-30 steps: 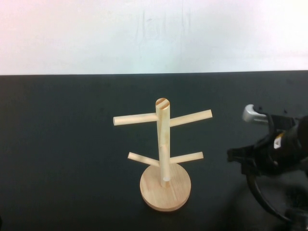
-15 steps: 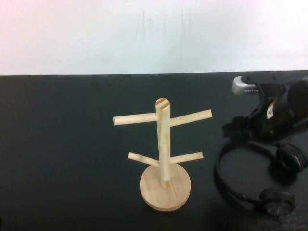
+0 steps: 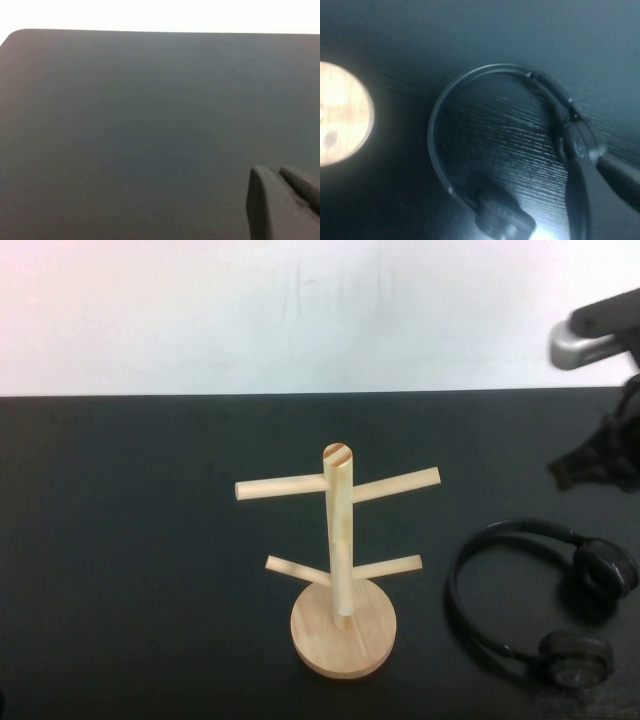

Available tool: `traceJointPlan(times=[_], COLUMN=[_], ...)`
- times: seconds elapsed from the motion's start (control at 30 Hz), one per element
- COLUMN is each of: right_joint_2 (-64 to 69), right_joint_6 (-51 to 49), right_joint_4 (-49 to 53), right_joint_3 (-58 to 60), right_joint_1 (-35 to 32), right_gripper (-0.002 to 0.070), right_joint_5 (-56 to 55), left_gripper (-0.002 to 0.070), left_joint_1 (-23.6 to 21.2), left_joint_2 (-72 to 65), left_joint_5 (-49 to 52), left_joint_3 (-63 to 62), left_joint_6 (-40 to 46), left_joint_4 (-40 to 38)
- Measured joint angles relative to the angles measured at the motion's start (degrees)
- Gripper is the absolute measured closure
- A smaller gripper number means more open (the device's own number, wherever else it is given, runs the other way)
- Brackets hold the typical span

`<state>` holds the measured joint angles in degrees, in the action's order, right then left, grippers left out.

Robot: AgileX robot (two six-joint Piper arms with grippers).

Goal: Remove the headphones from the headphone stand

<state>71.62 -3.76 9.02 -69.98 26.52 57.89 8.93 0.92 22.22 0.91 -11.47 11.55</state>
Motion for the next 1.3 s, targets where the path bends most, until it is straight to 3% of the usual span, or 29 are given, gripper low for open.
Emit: traceJointPlan(times=[0.2,0.3,0.73,0.93,1.1,1.3], right_joint_2=[-10.4,-14.4,-19.9,-25.2,-36.0,-48.9], right_joint_6=[12.8,10.0,9.9,15.6,15.6,14.4], right_joint_4=[-8.3,-8.6,-7.8,3.3,9.9,19.0], right_joint_3=[6.3,8.9,10.2,10.2,10.2,10.2], right_joint_1=[0.0,0.0,0.0,-4.6,-12.7,-17.3], right_gripper=[0.068,0.068,0.068,0.068,0.068,0.068], right_joint_5=[10.0,17.5,17.0,10.5,4.1,-0.8], left_gripper=[0.0673,0.0673,0.0673,0.0673,0.0673,0.0673], left_joint_1=[0.0,0.0,0.0,0.0,0.0,0.0], left_joint_2=[0.0,0.0,0.0,0.0,0.0,0.0], left_joint_5=[0.0,0.0,0.0,0.0,0.0,0.0], left_joint_3=[0.0,0.0,0.0,0.0,0.0,0.0], left_joint_6=[0.0,0.0,0.0,0.0,0.0,0.0], left_joint_4=[0.0,0.0,0.0,0.0,0.0,0.0])
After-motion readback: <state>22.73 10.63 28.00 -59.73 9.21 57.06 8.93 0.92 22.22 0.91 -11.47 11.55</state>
